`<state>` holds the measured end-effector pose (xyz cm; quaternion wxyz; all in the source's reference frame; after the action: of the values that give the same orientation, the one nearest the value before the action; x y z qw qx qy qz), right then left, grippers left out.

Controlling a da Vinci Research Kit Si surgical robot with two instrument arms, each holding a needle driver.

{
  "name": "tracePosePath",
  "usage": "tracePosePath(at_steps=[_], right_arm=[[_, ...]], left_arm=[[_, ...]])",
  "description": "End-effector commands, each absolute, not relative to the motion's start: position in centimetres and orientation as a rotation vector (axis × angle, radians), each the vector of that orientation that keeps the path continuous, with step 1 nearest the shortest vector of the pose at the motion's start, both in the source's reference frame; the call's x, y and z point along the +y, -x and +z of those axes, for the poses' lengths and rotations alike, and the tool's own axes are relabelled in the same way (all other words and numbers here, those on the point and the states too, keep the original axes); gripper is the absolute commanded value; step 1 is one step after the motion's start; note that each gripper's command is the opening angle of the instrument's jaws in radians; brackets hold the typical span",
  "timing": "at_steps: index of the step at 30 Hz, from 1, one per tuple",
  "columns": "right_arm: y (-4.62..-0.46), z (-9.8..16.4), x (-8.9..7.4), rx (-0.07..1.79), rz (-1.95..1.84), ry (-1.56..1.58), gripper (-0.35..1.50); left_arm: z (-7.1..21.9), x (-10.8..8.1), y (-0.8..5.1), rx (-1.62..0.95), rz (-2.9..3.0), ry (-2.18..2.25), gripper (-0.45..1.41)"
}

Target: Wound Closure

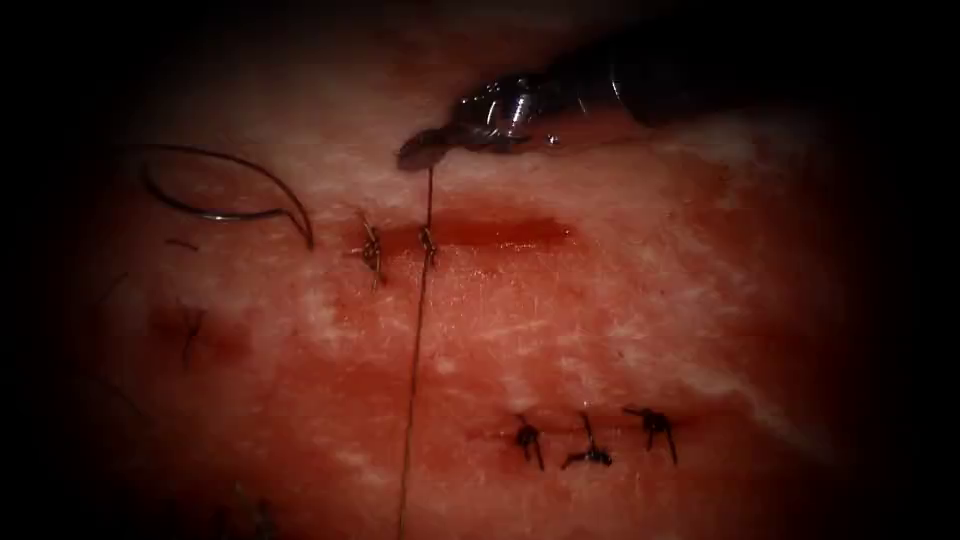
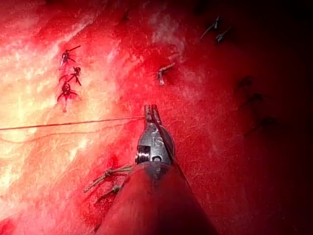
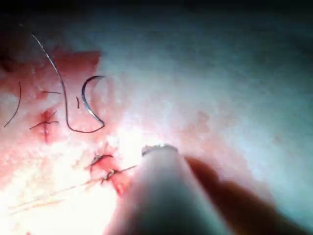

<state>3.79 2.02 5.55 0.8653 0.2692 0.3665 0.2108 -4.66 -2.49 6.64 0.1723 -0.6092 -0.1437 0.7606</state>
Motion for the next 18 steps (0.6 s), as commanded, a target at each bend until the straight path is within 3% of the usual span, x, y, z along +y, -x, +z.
tracePosePath(at_steps=[1, 8, 9, 10, 12, 13, 16, 18], right_arm=[[-3.86, 5.6, 2.0, 0.766, 0.442, -0.562, -0.35], [-3.89, 5.5, 1.8, 0.820, 0.462, -0.571, -0.35], [-3.89, 5.5, 1.8, 0.834, 0.468, -0.574, -0.21], [-3.88, 5.4, 1.8, 0.856, 0.476, -0.581, 0.32], [-3.84, 5.3, 1.8, 0.905, 0.496, -0.592, 1.04], [-3.81, 5.3, 1.8, 0.930, 0.510, -0.594, 1.18], [-3.70, 5.2, 1.8, 0.970, 0.553, -0.558, 1.33], [-3.61, 5.1, 1.9, 0.994, 0.550, -0.528, 1.35]], left_arm=[[6.7, -2.6, 4.69, -0.416, 2.158, 1.729, -0.45], [6.5, -2.3, 4.63, -0.427, 2.133, 1.713, -0.45], [6.4, -2.2, 4.61, -0.414, 2.139, 1.717, -0.45], [6.3, -2.1, 4.58, -0.403, 2.141, 1.719, -0.45], [6.2, -1.9, 4.53, -0.378, 2.149, 1.723, -0.45], [6.1, -1.7, 4.50, -0.361, 2.156, 1.727, -0.45], [6.0, -1.5, 4.43, -0.333, 2.169, 1.736, -0.45], [5.9, -1.3, 4.39, -0.318, 2.177, 1.743, -0.45]])
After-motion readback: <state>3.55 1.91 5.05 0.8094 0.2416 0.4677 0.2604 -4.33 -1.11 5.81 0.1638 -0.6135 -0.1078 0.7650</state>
